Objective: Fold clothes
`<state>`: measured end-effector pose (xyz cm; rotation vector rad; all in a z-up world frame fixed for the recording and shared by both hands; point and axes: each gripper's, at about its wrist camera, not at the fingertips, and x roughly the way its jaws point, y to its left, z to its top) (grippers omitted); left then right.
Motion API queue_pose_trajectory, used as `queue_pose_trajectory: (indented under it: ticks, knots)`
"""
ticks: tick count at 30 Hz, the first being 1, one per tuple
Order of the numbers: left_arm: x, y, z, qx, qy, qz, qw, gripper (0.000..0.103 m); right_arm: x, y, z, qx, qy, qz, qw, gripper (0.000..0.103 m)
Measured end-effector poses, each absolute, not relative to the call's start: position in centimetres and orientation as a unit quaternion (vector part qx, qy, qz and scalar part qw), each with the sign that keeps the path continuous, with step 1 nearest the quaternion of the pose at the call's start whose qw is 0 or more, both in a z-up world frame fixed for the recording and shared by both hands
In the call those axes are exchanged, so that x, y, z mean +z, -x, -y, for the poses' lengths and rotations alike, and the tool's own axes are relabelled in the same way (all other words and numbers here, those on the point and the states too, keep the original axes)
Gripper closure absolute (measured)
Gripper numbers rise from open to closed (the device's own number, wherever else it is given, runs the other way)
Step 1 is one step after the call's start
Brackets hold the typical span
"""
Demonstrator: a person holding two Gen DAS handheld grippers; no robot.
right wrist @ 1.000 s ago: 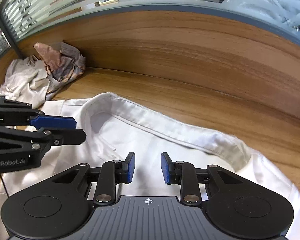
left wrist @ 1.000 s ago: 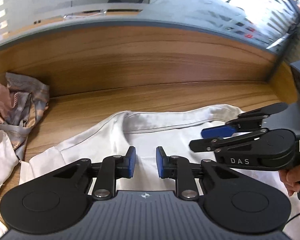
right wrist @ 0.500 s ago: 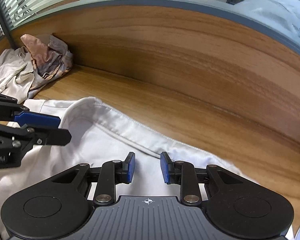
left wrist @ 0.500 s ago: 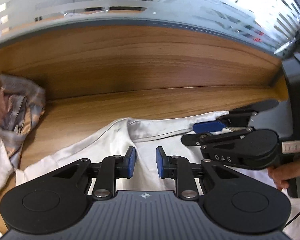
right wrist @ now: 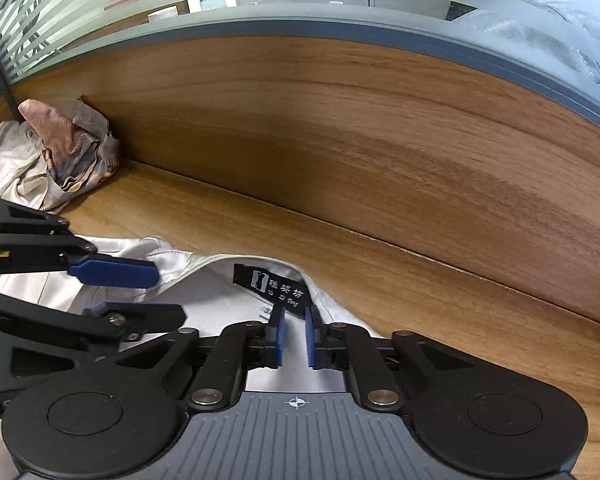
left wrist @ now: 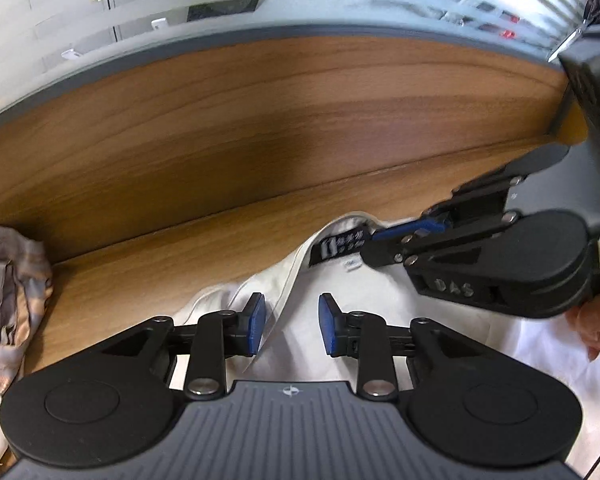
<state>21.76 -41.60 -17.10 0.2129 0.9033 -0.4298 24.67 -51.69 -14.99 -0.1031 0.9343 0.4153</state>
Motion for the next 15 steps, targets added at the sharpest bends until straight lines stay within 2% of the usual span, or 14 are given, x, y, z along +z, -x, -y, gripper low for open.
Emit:
queue_pose_trajectory:
  ticks: [8,10,12,15]
  knots:
    - [-17.9,-22.0,43.2,-0.186,-0.156,-0.415,0.877,0.067,-15.0,-25.9,52.5,0.187,0.032,-0.443,0.876,0.095]
    - [-18.2,-22.7,43.2,-0.185,-0.154,-0.421,0.875,0.071,-14.9,-26.0,52.5,0.189,0.033,-0.444,0.875,0.095]
    - [-18.2,-23.6,42.8,-0.188,-0.144,-0.426,0.873,0.083,-14.6,-25.7,52.8,0.196,0.032,-0.442,0.875,0.095]
    - [-17.9,-25.0,41.7,-0.197,-0.109,-0.442,0.868,0.091,-14.1,-25.1,53.2,0.211,0.022,-0.442,0.871,0.094]
